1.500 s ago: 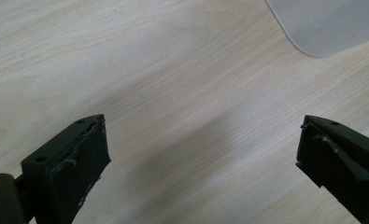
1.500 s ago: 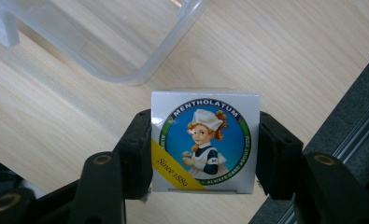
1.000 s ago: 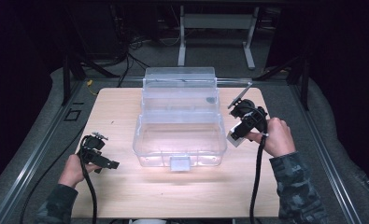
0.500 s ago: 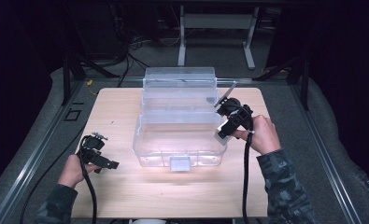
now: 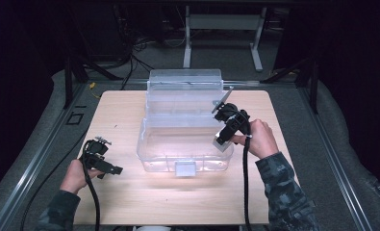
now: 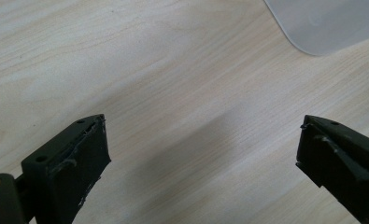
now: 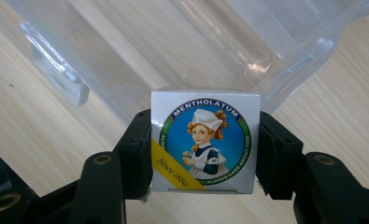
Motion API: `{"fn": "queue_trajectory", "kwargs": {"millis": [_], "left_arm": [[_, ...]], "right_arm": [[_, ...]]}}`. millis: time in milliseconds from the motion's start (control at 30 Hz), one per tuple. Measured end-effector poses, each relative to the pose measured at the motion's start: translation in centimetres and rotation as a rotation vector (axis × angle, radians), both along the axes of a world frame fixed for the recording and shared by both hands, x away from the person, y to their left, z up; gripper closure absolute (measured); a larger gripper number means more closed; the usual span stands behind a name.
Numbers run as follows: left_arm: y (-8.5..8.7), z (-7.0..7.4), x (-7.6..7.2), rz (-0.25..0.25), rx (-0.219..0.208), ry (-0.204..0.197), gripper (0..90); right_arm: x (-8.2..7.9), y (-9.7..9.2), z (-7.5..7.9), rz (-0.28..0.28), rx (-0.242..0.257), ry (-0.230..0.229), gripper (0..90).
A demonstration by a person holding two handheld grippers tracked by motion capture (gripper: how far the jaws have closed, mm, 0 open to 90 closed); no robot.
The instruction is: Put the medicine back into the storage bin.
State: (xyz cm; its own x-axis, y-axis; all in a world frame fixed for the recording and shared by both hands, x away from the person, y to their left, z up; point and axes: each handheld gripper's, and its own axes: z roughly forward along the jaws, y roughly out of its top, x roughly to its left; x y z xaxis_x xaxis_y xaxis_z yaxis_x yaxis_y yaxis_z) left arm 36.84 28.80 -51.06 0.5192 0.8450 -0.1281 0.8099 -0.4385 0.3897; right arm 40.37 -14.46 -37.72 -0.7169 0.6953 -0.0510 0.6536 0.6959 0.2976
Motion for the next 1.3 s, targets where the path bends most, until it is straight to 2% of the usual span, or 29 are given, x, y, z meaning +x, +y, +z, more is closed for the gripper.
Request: {"fn": "queue_trajectory", "kwargs": {"millis": [300,833,1300], "left_arm": [[-0.2,-0.1,0.0,-0.005,-0.001,0.004,2.4],[-0.3,-0.1,0.1,-0.012,-0.004,0.003,2.3],[-0.3,-0.3,0.1,-0.010,-0.005,0.011,2.3]], "right_arm": [[1.0,0.9,-1.6,0.010,-0.013,0.038,46.2],[1.2,0.9,-3.8,0.000,-0.060,0.108,46.0],[1.3,0.9,-4.8,-0.038,-0.076,0.124,45.7]]}}
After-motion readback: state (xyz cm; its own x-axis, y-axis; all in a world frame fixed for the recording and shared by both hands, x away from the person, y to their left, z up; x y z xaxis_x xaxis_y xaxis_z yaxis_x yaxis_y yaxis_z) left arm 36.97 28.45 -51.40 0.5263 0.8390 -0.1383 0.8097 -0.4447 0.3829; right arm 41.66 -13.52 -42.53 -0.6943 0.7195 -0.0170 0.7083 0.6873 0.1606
